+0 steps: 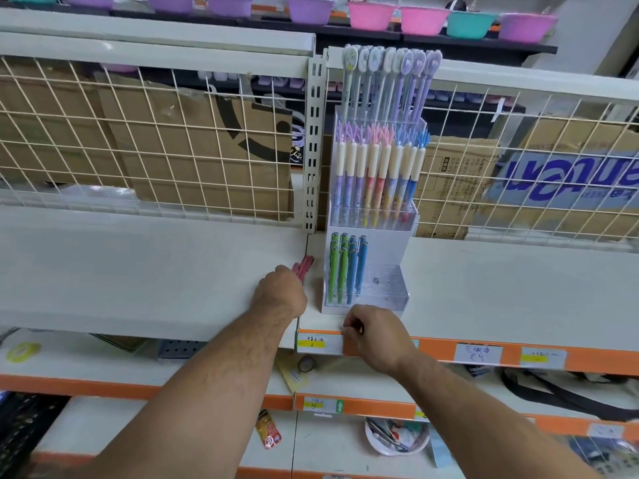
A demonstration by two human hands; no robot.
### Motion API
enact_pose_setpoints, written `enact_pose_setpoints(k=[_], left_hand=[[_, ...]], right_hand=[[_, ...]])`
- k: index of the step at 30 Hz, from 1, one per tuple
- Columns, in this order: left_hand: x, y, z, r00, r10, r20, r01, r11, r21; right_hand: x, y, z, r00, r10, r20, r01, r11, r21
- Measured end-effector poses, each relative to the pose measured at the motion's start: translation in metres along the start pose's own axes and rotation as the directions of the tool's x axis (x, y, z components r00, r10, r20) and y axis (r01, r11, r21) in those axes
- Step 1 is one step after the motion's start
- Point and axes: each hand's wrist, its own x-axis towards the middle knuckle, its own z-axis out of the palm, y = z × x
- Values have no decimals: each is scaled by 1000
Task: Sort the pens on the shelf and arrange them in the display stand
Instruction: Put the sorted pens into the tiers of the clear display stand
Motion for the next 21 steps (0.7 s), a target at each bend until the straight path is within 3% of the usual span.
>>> enact_pose_setpoints(k=[8,21], left_hand=[[-7,12,3,1000,-25,13,23,987,156],[-7,9,-3,990,-123,63,114,985,133]], right_hand=[[-1,-2,-2,1000,-5,6,5,1000,-5],[-2,-3,-4,1000,5,25,-5,1000,1]])
